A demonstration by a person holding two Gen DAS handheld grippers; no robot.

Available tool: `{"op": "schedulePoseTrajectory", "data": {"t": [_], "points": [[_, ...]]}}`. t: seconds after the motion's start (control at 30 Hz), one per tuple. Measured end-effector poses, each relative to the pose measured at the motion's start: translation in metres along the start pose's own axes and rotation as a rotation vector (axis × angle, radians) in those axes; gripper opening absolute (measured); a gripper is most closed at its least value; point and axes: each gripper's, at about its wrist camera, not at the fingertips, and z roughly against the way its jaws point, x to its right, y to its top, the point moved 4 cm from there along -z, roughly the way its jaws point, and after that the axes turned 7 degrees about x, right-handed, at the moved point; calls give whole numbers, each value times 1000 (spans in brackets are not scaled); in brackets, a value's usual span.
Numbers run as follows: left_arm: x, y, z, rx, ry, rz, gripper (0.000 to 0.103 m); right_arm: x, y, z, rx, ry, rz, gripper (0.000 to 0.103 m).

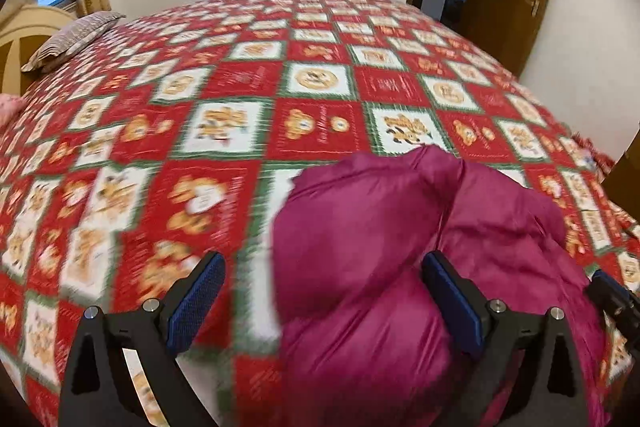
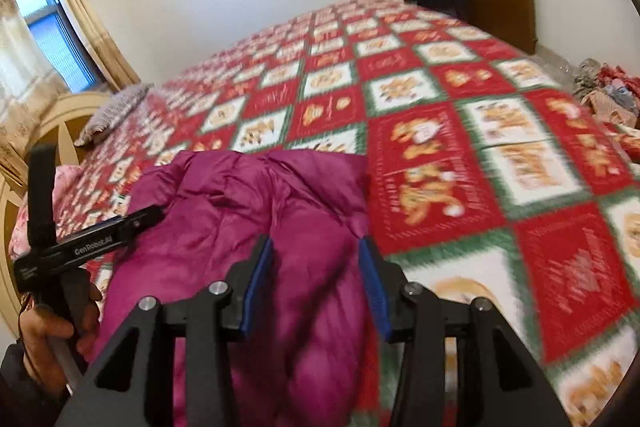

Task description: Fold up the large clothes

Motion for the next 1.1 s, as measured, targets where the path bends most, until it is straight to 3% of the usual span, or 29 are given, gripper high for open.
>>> {"op": "schedulePoseTrajectory", "data": {"t": [0.1,0.2,0.33,0.4,0.47,0.63,0.77,0.9,0.97,1.03,1.1], "points": [[-14,-11,31,30,-25,48,99,2,-6,38,41,-3,-1,47],[-17,-28,54,41,-65,92,99,-6,-18,64,54,57,-16,49],[-1,-44,64,38,-89,61,99,-27,-43,82,41,121,-1,49],[8,-48,59,24,-65,27,99,-32,-56,80,10,145,-11,46],[10,-50,57,23,-59,25,99,-31,-70,66,-44,97,-7,37],[9,-49,45,-4,-72,64,99,-14,-101,39,-126,129,-212,34],[9,-48,40,-9,-63,59,99,-35,-104,39,-153,109,-101,34],[1,-41,49,4,-62,25,99,-27,-85,45,-160,142,-127,34],[-12,-35,56,44,-45,34,99,-21,-61,60,-82,137,-101,42],[-29,-27,59,71,-38,86,99,-21,-33,71,2,116,-53,78],[-40,-24,53,54,-41,141,99,-24,-8,68,51,86,0,83]]}}
